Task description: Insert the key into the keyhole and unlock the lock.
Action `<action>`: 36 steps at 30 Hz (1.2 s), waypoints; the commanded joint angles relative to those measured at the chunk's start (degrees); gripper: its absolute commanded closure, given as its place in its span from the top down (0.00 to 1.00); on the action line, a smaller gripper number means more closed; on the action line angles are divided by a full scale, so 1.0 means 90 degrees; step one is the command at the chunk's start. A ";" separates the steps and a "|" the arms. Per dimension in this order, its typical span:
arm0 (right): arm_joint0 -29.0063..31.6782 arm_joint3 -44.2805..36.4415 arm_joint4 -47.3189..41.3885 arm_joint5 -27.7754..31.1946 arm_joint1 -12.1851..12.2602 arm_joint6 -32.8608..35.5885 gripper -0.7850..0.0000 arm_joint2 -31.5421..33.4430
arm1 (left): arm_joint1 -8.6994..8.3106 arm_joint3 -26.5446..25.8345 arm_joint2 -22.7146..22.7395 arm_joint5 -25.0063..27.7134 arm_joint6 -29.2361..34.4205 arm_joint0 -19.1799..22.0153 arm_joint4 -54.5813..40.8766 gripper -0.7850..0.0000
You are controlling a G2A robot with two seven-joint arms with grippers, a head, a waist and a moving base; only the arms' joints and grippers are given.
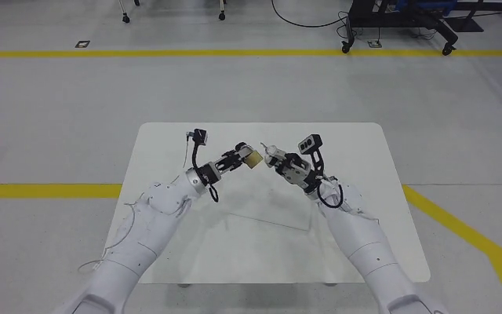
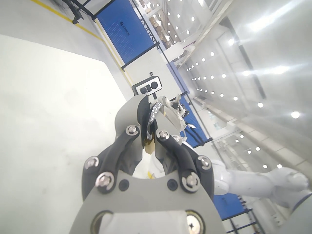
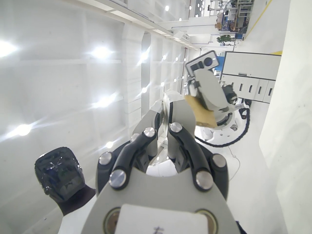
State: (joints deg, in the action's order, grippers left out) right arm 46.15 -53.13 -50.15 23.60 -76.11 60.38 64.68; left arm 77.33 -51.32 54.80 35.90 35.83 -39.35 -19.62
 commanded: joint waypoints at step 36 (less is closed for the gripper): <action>0.1342 -0.2876 0.5775 0.0848 0.0667 -0.1547 0.00 0.1395 | 0.0700 0.2307 -0.0201 -0.4042 0.3306 0.1238 -0.4230 0.00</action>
State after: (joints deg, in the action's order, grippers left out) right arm 57.81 -77.50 -2.59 31.33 -70.23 47.09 77.23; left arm 83.22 -31.25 53.42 -0.42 65.27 -28.69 -57.65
